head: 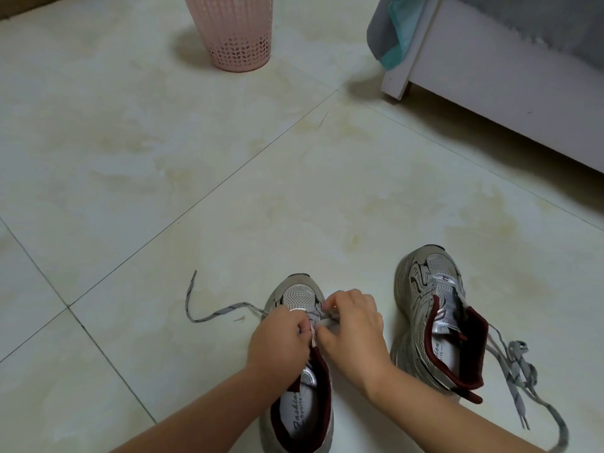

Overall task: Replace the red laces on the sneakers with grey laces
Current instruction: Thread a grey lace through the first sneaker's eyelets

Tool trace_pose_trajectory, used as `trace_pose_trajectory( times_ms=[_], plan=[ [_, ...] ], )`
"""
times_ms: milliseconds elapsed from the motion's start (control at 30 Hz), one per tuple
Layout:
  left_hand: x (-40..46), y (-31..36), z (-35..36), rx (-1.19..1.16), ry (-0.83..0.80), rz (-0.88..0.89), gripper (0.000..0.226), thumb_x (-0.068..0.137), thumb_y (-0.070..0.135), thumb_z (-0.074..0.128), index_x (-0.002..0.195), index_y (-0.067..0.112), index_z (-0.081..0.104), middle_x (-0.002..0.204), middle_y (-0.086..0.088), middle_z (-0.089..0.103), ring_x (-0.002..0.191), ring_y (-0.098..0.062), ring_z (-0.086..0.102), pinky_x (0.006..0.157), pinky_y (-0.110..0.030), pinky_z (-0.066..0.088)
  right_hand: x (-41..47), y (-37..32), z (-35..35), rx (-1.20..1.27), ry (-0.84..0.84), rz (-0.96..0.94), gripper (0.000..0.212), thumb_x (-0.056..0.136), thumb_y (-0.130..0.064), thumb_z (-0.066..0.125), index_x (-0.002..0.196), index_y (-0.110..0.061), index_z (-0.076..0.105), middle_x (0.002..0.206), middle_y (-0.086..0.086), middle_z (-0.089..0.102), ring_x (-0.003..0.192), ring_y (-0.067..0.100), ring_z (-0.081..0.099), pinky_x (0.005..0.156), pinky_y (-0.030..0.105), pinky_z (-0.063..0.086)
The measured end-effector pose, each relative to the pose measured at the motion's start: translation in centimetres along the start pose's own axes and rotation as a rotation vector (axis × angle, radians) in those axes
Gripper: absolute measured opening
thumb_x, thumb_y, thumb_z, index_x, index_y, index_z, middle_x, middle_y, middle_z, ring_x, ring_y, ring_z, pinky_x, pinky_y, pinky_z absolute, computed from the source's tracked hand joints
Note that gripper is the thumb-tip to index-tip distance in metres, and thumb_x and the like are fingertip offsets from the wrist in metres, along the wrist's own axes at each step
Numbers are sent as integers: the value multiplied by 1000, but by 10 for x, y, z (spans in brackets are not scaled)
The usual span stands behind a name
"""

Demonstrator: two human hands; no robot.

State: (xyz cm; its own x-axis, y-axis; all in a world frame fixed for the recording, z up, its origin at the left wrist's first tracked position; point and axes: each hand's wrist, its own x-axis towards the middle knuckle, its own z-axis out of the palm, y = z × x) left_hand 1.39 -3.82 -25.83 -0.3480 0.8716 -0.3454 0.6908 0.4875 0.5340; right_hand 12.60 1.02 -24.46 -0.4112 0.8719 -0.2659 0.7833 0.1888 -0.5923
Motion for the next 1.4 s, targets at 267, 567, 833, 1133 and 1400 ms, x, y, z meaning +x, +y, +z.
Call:
trace_pose_trajectory(
  times_ms=[267, 567, 833, 1133, 1400],
  plan=[
    [0, 2, -37, -521, -423, -112, 34, 85, -4, 43, 58, 18, 42, 60, 4, 39, 55, -8, 33, 53, -18, 30, -34, -9, 14, -506, -282, 99, 48, 92, -48, 36, 124, -12, 43, 123, 8, 51, 114, 24, 50, 89, 34, 40],
    [0, 8, -115, -1353, -373, -97, 21, 82, 9, 45, 62, 12, 41, 59, -5, 57, 63, -23, 60, 65, -26, 55, -28, -6, 10, -373, -306, 193, 31, 94, -30, 36, 111, -10, 53, 114, 9, 61, 106, 27, 59, 78, 28, 44],
    [-8, 6, -46, 311, -131, 145, 19, 83, 29, 59, 98, 18, 59, 89, -2, 62, 86, -21, 57, 69, -27, 38, -29, -14, 7, -360, -299, 222, 29, 94, -25, 39, 112, -8, 55, 115, 10, 61, 106, 29, 59, 78, 29, 44],
    [-10, 37, -98, 123, -378, 182, 19, 84, 17, 62, 68, 9, 59, 58, -4, 45, 59, -19, 43, 53, -23, 29, -31, -23, 10, -341, -333, 320, 33, 88, 0, 36, 114, -6, 54, 119, 9, 59, 110, 26, 57, 76, 27, 41],
    [-21, 52, -177, -994, -490, 169, 12, 69, 8, 54, 59, 10, 59, 44, 0, 37, 37, -4, 23, 40, -15, 21, -33, -23, 13, -360, -319, 283, 31, 87, 0, 37, 112, -7, 54, 116, 9, 60, 108, 27, 58, 73, 26, 39]
  ],
)
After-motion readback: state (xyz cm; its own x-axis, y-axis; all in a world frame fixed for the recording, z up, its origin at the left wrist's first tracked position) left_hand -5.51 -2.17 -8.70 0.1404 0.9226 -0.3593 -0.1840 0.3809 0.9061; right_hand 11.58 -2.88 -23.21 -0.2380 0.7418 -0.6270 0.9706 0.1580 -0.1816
